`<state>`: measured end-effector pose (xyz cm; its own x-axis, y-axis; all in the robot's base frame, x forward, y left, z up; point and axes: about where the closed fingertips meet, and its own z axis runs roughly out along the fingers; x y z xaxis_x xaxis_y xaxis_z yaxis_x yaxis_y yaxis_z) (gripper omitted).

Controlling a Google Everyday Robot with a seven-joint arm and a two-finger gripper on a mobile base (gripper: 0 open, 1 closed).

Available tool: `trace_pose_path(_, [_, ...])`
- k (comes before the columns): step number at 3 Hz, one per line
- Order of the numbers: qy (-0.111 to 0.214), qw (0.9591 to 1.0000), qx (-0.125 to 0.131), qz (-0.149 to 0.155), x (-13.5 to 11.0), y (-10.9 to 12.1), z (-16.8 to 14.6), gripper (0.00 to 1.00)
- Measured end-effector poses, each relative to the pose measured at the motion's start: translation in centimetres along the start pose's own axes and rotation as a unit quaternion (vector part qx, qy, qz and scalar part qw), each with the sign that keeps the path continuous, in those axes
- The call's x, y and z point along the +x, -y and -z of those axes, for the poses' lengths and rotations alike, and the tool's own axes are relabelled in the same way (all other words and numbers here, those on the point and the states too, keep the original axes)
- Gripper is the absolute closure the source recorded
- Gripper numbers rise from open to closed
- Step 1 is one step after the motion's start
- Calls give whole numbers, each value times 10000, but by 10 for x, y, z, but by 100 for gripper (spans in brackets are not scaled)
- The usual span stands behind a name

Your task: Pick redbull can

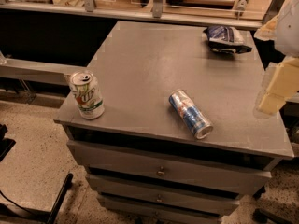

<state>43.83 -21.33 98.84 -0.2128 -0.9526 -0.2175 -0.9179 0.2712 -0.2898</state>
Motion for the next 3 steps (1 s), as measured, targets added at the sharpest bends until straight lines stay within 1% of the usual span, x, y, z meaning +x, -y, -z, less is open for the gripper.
trace_pose_path(1, [0, 10000, 1, 0, 0, 0, 0, 0])
trace_pose_path(2, [134, 9995, -221, -155, -19, 4, -24, 0])
trace_pose_path(3, [316, 9957, -682, -541, -50, 10, -65, 0])
